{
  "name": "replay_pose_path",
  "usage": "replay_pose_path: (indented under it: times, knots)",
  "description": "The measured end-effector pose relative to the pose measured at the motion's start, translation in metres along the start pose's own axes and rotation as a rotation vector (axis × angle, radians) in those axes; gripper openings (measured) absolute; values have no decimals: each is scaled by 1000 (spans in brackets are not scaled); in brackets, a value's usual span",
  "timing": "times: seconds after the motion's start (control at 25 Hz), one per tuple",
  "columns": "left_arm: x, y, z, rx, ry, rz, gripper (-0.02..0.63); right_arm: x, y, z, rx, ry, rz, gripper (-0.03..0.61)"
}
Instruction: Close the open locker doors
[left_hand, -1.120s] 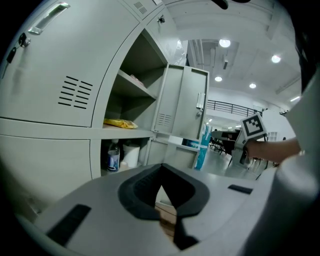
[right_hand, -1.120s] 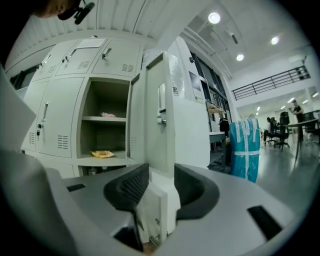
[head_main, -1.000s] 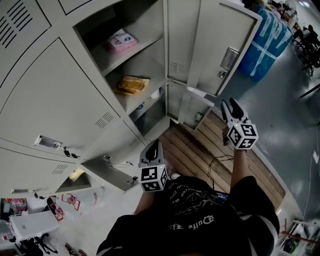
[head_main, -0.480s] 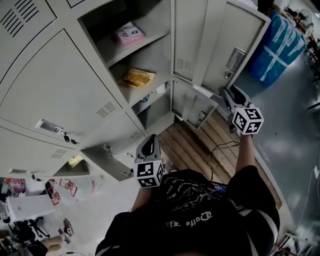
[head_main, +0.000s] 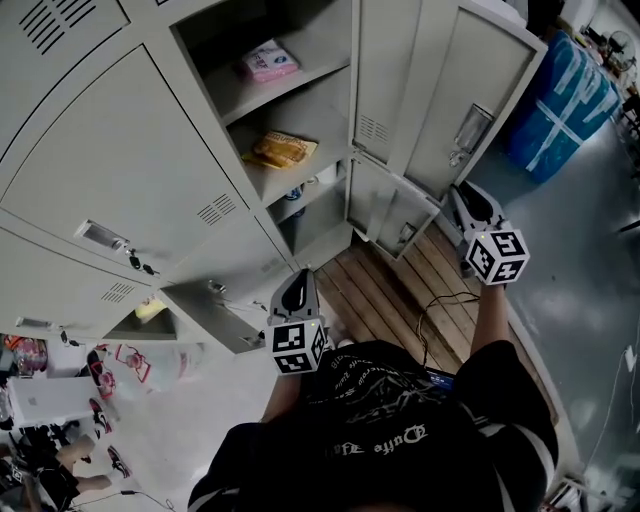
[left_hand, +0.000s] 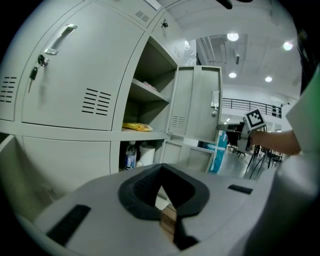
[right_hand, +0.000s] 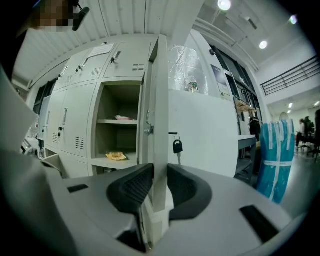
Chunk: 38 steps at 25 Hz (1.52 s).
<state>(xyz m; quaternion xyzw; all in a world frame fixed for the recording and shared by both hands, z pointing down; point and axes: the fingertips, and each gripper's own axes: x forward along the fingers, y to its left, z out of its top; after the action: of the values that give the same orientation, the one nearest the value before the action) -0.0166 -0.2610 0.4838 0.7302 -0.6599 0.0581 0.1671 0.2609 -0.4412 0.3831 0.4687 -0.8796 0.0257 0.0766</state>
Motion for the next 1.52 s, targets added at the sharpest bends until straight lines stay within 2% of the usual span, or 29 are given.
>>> replay_pose_path:
  times: [0.2,0.48,0.72,0.96,1.2,1.44,1.52]
  knots:
    - [-4,0,0,-22,-28,-7,8,-12,36,0,-7,1,72,91]
    - [-15,1,-2,-33,-57,18,8,-22,104,1,-30,-29,224,94]
    - [-28,4,-3,-54,-102,45,8,-18,150,2,39,-104,250,98]
    - [-35,17,0,-58,-123,87,8,-4,198,7,-71,-107,305,109]
    - [-42,37,2,-62,-136,145,8,15,233,10,-50,-128,379,94]
    - [-50,60,0,-80,-135,208,8,38,263,14,-94,-140,439,86]
    - [-51,65,-2,-80,-132,222,8,48,272,14,-78,-145,465,81]
